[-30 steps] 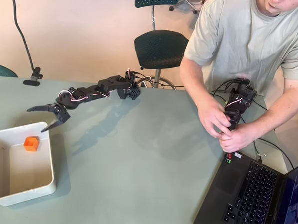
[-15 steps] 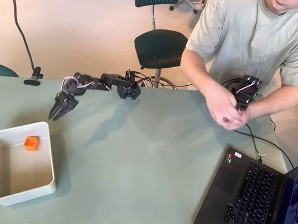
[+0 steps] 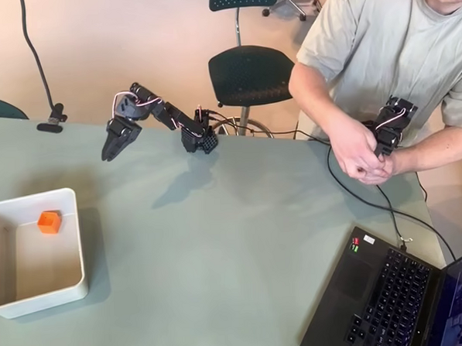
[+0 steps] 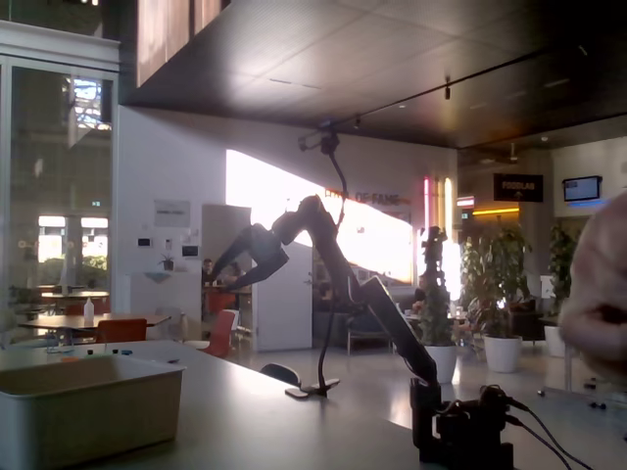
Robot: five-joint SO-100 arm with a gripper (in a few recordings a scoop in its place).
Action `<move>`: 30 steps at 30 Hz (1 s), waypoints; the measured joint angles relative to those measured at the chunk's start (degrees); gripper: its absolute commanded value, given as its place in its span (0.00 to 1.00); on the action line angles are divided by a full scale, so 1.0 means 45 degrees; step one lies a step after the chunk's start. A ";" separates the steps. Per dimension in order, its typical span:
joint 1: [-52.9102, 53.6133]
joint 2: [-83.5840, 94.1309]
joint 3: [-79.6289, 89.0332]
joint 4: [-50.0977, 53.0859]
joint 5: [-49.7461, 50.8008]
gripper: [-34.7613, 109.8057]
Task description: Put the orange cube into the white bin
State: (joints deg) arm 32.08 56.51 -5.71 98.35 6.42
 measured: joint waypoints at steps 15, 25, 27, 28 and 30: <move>0.0293 -0.0723 -0.0059 0.0000 0.0059 0.31; 0.0156 0.4922 0.3125 0.0078 0.0059 0.31; 0.0156 0.6543 0.5508 0.0078 0.0059 0.31; 0.0156 0.7227 0.6523 0.0078 0.0059 0.31; 0.0156 0.8887 0.9355 0.0078 0.0059 0.31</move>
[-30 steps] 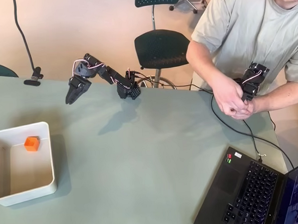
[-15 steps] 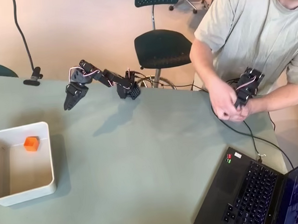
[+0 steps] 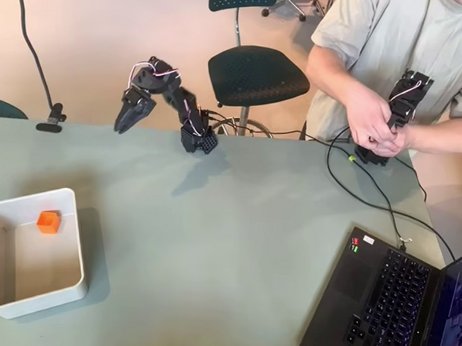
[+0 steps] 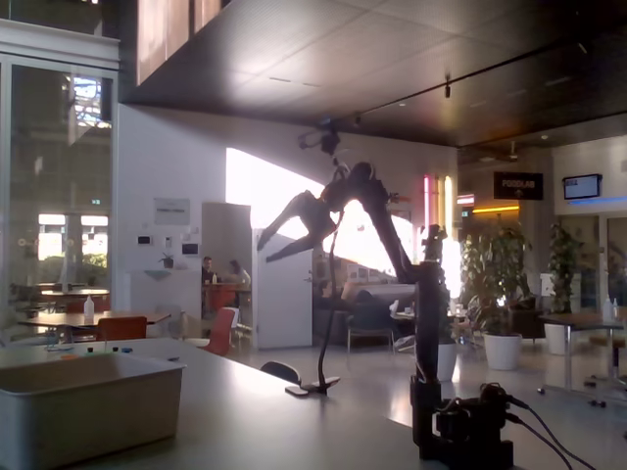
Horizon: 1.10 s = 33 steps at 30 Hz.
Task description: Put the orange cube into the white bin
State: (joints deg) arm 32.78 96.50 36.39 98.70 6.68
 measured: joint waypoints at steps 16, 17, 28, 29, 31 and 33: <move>-0.0059 1.2598 2.2441 -0.8477 0.1738 0.31; -0.0059 1.3301 2.3437 -0.9355 0.1777 0.31; -0.0137 1.5703 2.8477 -1.2344 0.1777 0.30; -0.0156 1.5723 2.8535 -1.2344 0.1777 0.30; -0.0156 1.5723 2.8672 -1.2383 0.1777 0.30; -0.0156 1.5723 2.9062 -1.2422 0.1777 0.30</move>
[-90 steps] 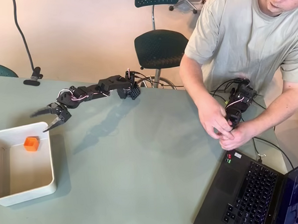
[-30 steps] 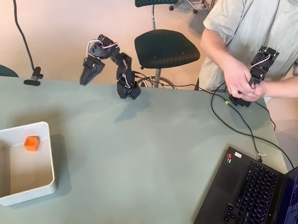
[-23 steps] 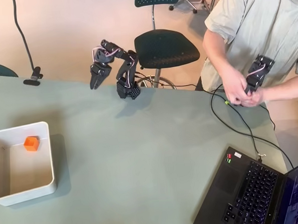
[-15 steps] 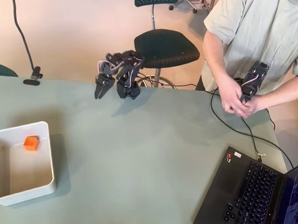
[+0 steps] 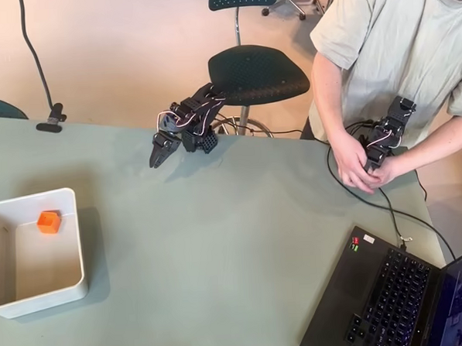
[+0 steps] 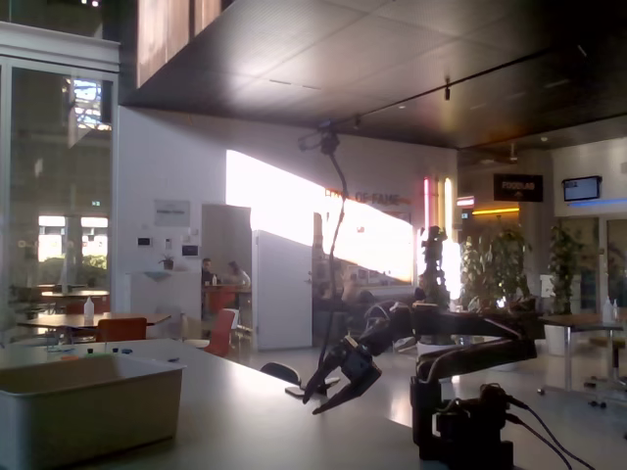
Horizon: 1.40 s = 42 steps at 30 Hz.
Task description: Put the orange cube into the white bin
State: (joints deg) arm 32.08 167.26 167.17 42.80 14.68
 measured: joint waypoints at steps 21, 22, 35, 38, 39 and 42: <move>0.0000 0.3691 0.1836 0.0000 0.0000 0.23; 0.0000 0.3691 0.1836 0.0000 0.0000 0.23; 0.0117 0.3711 0.1836 0.0000 -0.0020 0.23; 0.0117 0.3711 0.1836 0.0000 -0.0020 0.23; 0.0117 0.3711 0.1836 0.0000 -0.0020 0.23; 0.0117 0.3711 0.1836 0.0000 -0.0020 0.23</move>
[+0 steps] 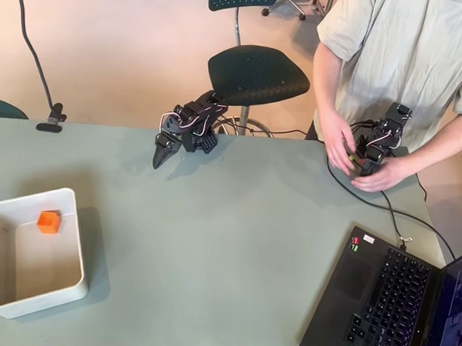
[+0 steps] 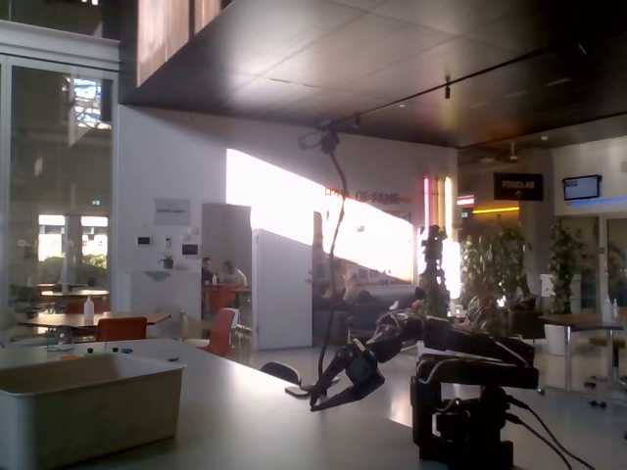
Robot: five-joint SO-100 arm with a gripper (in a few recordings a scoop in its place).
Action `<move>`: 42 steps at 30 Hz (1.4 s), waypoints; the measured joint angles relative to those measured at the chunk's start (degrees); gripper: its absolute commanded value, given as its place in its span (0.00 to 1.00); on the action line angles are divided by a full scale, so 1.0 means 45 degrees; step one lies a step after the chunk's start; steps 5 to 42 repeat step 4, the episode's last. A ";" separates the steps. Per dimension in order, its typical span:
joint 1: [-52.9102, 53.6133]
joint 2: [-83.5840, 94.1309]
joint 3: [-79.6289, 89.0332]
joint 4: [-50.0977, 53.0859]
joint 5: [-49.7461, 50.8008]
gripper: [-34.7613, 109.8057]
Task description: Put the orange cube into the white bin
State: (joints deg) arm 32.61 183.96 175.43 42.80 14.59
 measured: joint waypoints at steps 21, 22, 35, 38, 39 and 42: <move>0.0000 0.0000 0.0000 0.0000 0.0000 0.23; 0.0000 0.0000 0.0000 0.0000 0.0000 0.23; 0.0000 0.0000 0.0000 0.0000 0.0000 0.23; 0.0000 0.0000 0.0000 0.0000 0.0000 0.23; 0.0000 0.0000 0.0000 0.0000 0.0000 0.23; 0.0000 0.0000 0.0000 0.0000 0.0000 0.23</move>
